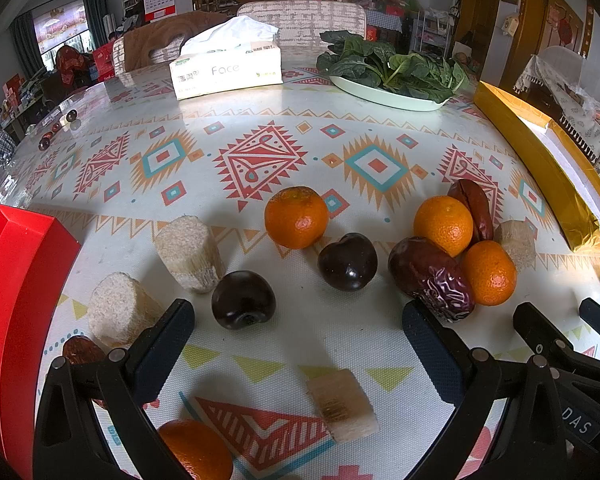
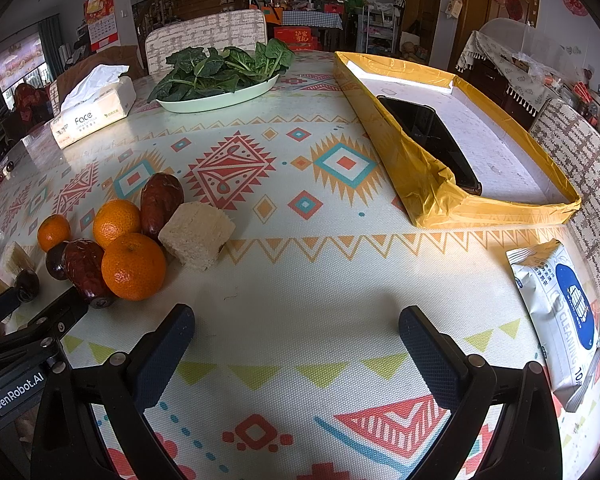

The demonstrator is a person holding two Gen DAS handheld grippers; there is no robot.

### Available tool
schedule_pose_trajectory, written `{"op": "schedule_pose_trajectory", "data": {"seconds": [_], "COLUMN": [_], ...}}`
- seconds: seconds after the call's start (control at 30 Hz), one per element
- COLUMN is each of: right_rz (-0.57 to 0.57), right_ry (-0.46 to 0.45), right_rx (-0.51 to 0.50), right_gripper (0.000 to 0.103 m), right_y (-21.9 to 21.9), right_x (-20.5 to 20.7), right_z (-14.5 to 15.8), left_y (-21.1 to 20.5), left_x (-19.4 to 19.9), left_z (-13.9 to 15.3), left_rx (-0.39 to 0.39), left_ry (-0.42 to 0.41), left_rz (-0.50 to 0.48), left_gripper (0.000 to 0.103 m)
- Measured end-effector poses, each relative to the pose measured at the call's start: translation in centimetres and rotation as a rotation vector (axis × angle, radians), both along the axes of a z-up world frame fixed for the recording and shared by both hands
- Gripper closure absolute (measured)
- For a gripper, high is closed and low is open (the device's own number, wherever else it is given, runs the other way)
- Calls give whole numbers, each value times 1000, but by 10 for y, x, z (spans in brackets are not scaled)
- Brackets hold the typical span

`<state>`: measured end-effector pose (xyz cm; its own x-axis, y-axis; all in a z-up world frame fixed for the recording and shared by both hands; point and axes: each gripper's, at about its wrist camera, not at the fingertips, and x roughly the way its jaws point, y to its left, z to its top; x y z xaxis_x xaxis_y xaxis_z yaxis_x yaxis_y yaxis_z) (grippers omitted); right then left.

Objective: Organize fruits

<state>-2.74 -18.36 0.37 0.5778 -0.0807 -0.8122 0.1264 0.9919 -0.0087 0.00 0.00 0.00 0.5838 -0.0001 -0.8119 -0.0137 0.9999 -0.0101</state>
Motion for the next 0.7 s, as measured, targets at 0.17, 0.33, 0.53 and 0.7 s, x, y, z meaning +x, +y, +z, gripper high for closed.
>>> {"op": "schedule_pose_trajectory", "data": {"seconds": [0.17,0.33,0.53,0.7], "right_rz": [0,0,0,22], "right_ry": [0,0,0,8], "right_rx": [0,0,0,3], "right_gripper": [0,0,0,0], "right_y": [0,0,0,1], "right_x": [0,0,0,-2], "right_z": [0,0,0,0], "left_y": [0,0,0,1], "left_x": [0,0,-8,-4], "left_z": [0,0,-1,2], "left_rx": [0,-1,1,0], "left_ry": [0,6,24,35], "left_rz": [0,-9,-25,-37], "left_gripper": [0,0,0,0]}}
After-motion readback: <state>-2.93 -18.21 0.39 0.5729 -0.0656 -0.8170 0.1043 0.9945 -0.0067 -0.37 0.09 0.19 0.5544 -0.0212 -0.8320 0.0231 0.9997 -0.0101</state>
